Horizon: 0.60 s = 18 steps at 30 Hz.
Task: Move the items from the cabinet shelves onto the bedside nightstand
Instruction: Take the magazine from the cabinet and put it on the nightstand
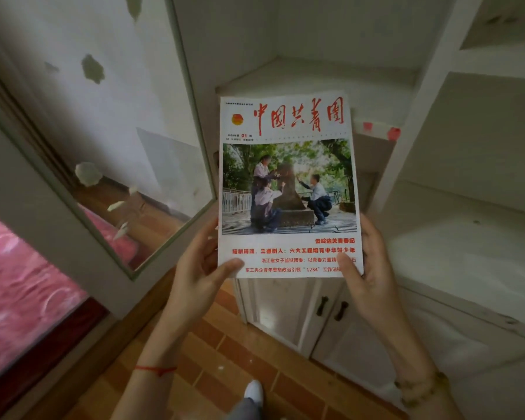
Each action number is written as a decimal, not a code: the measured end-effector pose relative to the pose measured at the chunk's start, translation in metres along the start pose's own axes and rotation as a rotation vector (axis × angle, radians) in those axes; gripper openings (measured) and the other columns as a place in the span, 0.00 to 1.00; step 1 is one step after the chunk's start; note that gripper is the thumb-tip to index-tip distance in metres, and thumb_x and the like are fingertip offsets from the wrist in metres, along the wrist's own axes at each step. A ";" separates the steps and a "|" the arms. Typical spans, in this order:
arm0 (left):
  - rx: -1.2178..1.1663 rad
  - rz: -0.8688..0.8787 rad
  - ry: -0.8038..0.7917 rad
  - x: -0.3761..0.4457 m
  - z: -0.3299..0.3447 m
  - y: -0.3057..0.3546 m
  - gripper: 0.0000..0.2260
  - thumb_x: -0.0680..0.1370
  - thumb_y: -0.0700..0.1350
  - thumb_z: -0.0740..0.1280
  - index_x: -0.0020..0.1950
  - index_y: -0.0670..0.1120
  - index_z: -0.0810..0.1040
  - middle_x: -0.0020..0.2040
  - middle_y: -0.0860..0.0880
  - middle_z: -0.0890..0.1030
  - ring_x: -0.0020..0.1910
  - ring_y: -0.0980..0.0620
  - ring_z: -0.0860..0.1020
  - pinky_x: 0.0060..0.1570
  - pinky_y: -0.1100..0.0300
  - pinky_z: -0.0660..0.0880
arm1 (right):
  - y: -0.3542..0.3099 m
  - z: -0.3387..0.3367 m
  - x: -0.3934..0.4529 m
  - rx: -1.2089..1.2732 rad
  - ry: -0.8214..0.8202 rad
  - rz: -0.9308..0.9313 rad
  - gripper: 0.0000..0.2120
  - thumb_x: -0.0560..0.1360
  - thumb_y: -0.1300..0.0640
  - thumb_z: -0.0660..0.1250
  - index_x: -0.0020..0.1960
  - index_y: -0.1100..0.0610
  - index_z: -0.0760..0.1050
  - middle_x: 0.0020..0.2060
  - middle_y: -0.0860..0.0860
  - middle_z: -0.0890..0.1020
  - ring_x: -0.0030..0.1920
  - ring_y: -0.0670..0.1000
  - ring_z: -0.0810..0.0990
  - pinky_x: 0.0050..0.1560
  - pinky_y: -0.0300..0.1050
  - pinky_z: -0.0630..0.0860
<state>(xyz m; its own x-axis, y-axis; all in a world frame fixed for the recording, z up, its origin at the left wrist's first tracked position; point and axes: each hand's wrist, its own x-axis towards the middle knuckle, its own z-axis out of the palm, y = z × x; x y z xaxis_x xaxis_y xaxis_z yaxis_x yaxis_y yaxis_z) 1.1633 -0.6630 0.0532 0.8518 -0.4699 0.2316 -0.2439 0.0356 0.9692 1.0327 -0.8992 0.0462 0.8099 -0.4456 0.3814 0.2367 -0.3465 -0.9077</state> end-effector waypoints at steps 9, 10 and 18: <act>0.020 -0.106 0.075 -0.103 -0.022 -0.011 0.33 0.74 0.37 0.72 0.77 0.49 0.65 0.64 0.50 0.81 0.61 0.47 0.81 0.53 0.50 0.82 | -0.006 0.020 -0.080 -0.017 -0.078 0.102 0.28 0.79 0.62 0.65 0.74 0.47 0.61 0.58 0.39 0.80 0.57 0.44 0.81 0.49 0.37 0.80; 0.019 -0.117 0.076 -0.116 -0.024 -0.012 0.32 0.75 0.36 0.71 0.77 0.48 0.65 0.64 0.49 0.81 0.61 0.47 0.81 0.53 0.50 0.82 | -0.006 0.024 -0.090 -0.007 -0.083 0.113 0.28 0.79 0.63 0.65 0.75 0.48 0.61 0.58 0.40 0.80 0.57 0.44 0.81 0.49 0.37 0.80; 0.009 -0.230 0.108 -0.232 -0.053 -0.006 0.30 0.75 0.32 0.71 0.74 0.48 0.67 0.61 0.48 0.82 0.59 0.49 0.82 0.51 0.56 0.82 | -0.022 0.056 -0.195 0.022 -0.131 0.178 0.28 0.79 0.61 0.64 0.74 0.43 0.60 0.60 0.38 0.78 0.59 0.43 0.79 0.49 0.34 0.78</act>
<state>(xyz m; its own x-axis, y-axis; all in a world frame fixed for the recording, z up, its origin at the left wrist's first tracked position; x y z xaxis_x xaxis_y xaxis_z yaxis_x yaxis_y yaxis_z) 0.9917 -0.5072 -0.0015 0.9299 -0.3676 0.0134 -0.0417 -0.0690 0.9967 0.8994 -0.7590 -0.0183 0.9025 -0.3865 0.1902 0.0943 -0.2536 -0.9627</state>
